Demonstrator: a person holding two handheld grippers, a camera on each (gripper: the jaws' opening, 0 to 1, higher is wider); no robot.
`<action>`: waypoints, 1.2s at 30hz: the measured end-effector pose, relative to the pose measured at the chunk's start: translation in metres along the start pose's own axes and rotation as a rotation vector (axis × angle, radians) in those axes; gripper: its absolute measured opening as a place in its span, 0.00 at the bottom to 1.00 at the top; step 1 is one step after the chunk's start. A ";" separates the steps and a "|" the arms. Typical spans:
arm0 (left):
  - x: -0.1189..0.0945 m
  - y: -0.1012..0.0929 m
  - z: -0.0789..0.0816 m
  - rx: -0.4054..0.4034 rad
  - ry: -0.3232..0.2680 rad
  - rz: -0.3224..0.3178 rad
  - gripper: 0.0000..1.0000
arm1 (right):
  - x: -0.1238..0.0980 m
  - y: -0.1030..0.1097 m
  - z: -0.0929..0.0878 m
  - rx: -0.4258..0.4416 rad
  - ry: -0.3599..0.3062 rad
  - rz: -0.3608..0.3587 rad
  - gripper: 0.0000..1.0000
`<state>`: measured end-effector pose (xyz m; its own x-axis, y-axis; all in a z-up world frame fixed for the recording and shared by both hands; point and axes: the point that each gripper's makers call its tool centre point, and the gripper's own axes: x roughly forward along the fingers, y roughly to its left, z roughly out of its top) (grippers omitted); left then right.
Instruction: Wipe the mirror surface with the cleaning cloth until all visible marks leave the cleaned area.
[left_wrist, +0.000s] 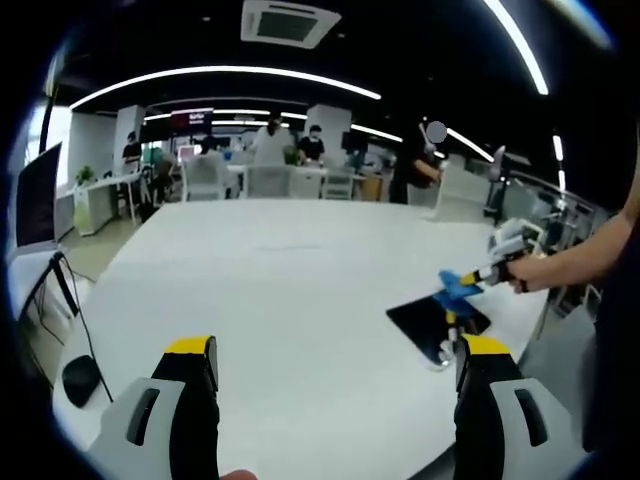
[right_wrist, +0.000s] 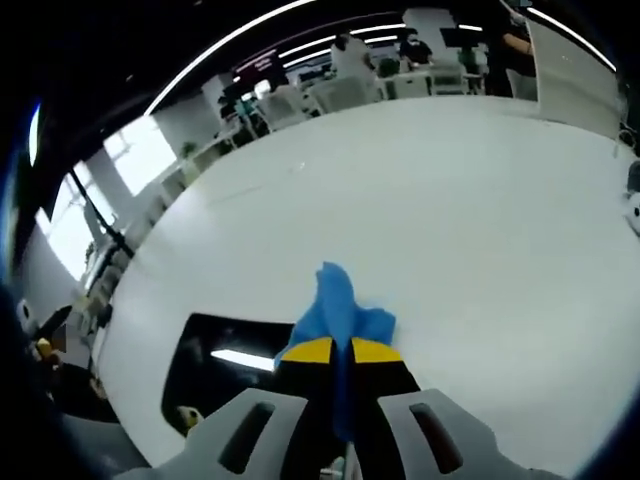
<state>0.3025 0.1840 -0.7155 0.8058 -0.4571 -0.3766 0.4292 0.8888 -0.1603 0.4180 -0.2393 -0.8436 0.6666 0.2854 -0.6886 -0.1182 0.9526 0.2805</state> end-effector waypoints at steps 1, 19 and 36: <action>-0.001 0.000 0.001 -0.001 -0.002 0.000 0.99 | 0.002 -0.001 -0.001 -0.001 0.003 0.000 0.00; 0.001 0.001 0.005 0.010 0.016 0.001 0.99 | 0.022 0.010 -0.015 -0.012 0.066 0.004 0.00; 0.010 -0.002 0.016 0.031 0.017 -0.020 0.99 | 0.034 0.043 -0.016 -0.041 0.094 0.036 0.00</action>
<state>0.3163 0.1773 -0.7049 0.7901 -0.4738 -0.3888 0.4577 0.8780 -0.1398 0.4240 -0.1873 -0.8654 0.5899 0.3267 -0.7384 -0.1721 0.9443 0.2804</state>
